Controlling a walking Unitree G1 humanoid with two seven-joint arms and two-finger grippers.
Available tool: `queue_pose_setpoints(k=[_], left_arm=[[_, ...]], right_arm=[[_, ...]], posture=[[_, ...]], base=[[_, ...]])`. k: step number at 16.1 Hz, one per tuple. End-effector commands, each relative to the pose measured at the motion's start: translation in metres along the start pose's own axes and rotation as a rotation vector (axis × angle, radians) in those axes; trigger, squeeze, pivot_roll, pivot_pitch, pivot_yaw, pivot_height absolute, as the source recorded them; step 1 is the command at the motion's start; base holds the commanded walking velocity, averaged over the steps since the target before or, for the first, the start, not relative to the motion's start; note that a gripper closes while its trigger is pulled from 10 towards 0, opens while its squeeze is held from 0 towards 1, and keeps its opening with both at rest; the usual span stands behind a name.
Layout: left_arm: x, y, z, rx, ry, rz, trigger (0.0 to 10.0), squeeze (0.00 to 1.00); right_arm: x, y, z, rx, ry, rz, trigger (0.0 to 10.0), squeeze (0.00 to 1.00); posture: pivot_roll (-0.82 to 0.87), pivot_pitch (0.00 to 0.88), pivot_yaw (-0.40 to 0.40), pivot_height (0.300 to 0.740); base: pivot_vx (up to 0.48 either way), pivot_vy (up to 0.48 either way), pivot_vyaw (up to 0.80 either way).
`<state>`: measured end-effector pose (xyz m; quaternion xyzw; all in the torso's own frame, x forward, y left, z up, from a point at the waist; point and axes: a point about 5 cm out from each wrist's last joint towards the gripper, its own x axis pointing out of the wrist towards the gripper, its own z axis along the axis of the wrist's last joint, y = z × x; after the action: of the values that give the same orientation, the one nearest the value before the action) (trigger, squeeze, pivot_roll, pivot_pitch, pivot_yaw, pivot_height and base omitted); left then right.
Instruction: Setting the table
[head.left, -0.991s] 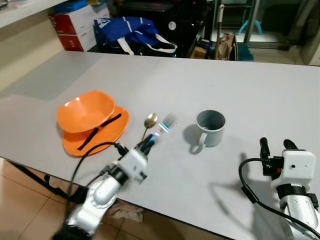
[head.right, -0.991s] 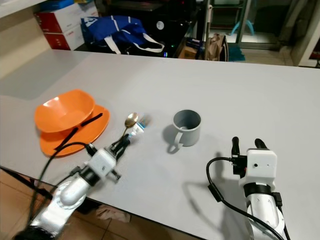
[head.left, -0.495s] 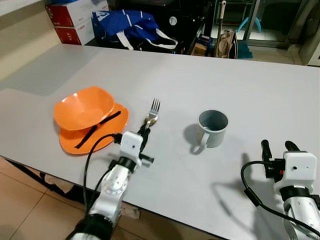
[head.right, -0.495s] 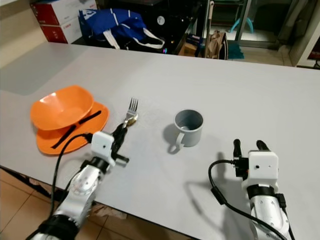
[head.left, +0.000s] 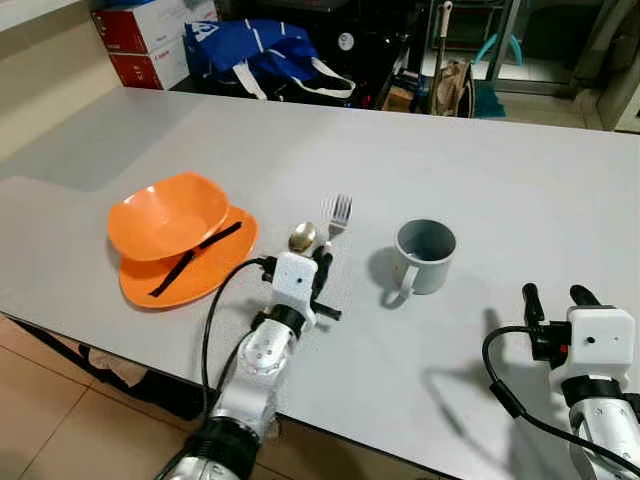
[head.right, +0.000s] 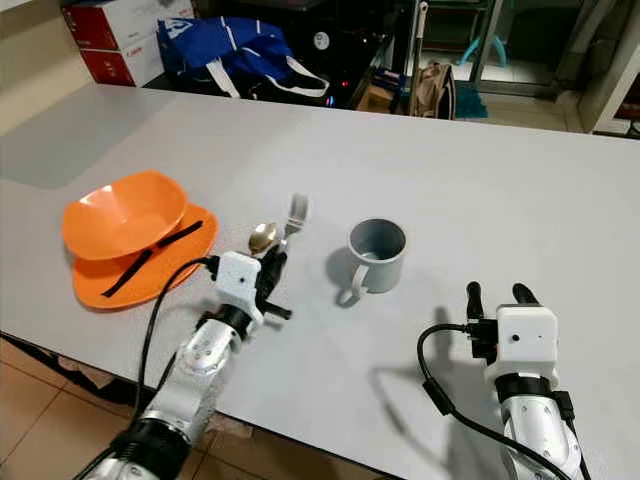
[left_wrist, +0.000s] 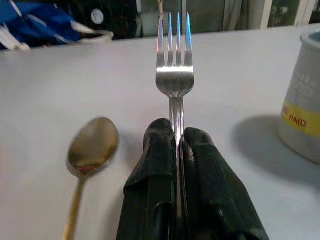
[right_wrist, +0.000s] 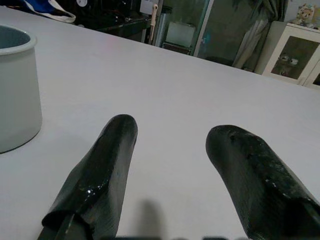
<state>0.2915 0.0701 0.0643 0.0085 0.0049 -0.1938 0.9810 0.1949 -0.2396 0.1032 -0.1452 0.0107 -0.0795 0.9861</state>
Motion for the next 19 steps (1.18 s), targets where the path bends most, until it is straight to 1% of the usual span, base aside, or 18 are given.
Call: queue_pose_setpoints(k=[1, 4, 7, 8, 10, 12, 13, 16, 18, 19], left_arm=[[0.0021, 0.0053, 0.0057, 0.002, -0.012, 0.027, 10.0, 0.00], [-0.0005, 0.0082, 0.0021, -0.042, 0.035, 0.072, 10.0, 0.00], [-0.0012, 0.0088, 0.0066, -0.024, 0.051, 0.085, 10.0, 0.00], [-0.0014, 0.0078, 0.0059, -0.035, 0.073, 0.082, 10.0, 0.00], [-0.0006, 0.0061, 0.0052, -0.043, 0.087, 0.071, 10.0, 0.00], [-0.0003, 0.0054, 0.0057, -0.034, 0.089, 0.068, 10.0, 0.00], [-0.0004, 0.0046, 0.0057, -0.033, 0.095, 0.064, 10.0, 0.31], [-0.0012, 0.0039, 0.0031, -0.042, 0.122, 0.063, 10.0, 0.34], [-0.0016, 0.0037, 0.0031, -0.043, 0.126, 0.062, 10.0, 0.60], [-0.0020, 0.0028, 0.0028, -0.043, 0.129, 0.062, 10.0, 0.61]], right_arm=[[-0.0007, -0.0008, 0.0042, 0.000, -0.013, 0.007, 10.0, 0.00], [-0.0010, -0.0014, 0.0048, -0.004, -0.011, 0.011, 10.0, 0.00], [-0.0011, -0.0010, 0.0047, -0.005, -0.008, 0.015, 10.0, 0.00], [-0.0012, -0.0008, 0.0046, -0.004, -0.007, 0.017, 10.0, 0.00], [-0.0013, -0.0008, 0.0045, -0.005, -0.005, 0.018, 10.0, 0.00], [-0.0013, -0.0009, 0.0045, -0.006, -0.005, 0.018, 10.0, 0.00], [-0.0014, -0.0010, 0.0047, -0.007, -0.005, 0.018, 10.0, 0.00], [-0.0020, -0.0006, 0.0052, -0.006, -0.004, 0.019, 10.0, 0.00], [-0.0034, -0.0002, 0.0045, -0.006, 0.000, 0.021, 10.0, 0.00], [-0.0046, -0.0009, 0.0033, -0.007, 0.005, 0.022, 10.0, 0.00]], posture=[[-0.21, 0.000, 0.089, 0.740], [-0.21, 0.000, 0.090, 0.740], [-0.21, 0.000, 0.093, 0.740], [-0.21, 0.000, 0.093, 0.740], [-0.21, 0.000, 0.092, 0.740], [-0.21, 0.000, 0.092, 0.740], [-0.21, 0.000, 0.093, 0.740], [-0.21, 0.000, 0.092, 0.740], [-0.22, 0.000, 0.092, 0.740], [-0.22, 0.000, 0.092, 0.740]], base=[[0.000, 0.000, 0.00], [0.000, 0.000, 0.00], [0.000, 0.000, 0.00], [0.000, 0.000, 0.00], [0.000, 0.000, 0.00], [0.000, 0.000, 0.00], [0.000, 0.000, 0.00], [0.000, 0.000, 0.00], [0.000, 0.000, 0.00], [0.000, 0.000, 0.00]])
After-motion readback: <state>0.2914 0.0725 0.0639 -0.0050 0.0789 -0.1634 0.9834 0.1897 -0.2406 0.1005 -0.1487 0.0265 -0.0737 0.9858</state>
